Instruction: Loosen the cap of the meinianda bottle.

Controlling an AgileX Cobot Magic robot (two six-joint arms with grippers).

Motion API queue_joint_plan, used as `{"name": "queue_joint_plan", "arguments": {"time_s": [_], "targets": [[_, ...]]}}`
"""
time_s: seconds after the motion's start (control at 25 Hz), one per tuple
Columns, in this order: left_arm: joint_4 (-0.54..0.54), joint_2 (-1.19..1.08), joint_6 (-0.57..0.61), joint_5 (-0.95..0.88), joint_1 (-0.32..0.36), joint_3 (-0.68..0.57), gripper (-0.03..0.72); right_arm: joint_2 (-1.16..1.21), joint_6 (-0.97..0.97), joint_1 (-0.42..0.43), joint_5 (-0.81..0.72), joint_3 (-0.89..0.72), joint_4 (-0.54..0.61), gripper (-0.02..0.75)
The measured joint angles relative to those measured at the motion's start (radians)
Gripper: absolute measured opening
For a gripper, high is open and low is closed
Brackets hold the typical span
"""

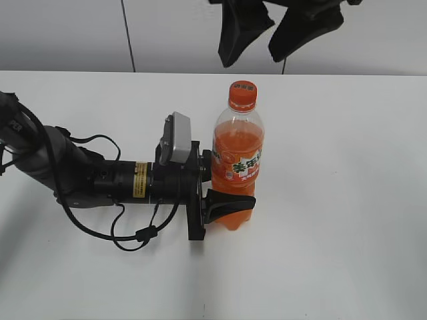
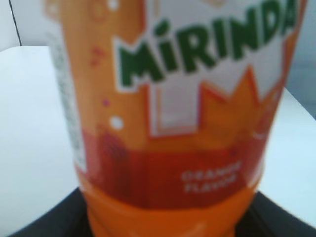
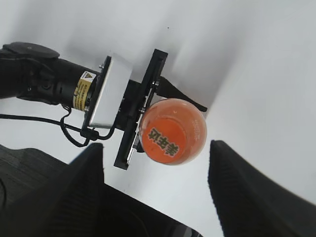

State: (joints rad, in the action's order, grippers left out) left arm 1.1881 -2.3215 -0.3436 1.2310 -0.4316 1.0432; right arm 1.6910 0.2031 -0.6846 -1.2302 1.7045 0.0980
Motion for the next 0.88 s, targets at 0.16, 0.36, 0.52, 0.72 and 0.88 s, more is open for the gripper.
{"name": "queue_joint_plan", "arguments": {"time_s": [0.16,0.36,0.52,0.72,0.88], "targets": [[-0.001,0.000,-0.001,0.000,0.000,0.000,0.394,0.000,0.048,0.000,0.000,0.000,-0.002,0.495],[-0.001,0.000,-0.001,0.000,0.000,0.000,0.394,0.008,0.053,0.000,0.000,-0.020,-0.017,0.495],[-0.001,0.000,-0.001,0.000,0.000,0.000,0.394,0.011,0.053,0.000,0.000,-0.023,-0.043,0.495],[-0.002,0.000,-0.002,0.000,0.000,0.000,0.394,0.038,0.043,0.000,0.000,-0.025,-0.043,0.495],[-0.002,0.000,-0.002,0.000,0.000,0.000,0.394,0.071,0.033,0.000,0.000,-0.028,-0.028,0.495]]}}
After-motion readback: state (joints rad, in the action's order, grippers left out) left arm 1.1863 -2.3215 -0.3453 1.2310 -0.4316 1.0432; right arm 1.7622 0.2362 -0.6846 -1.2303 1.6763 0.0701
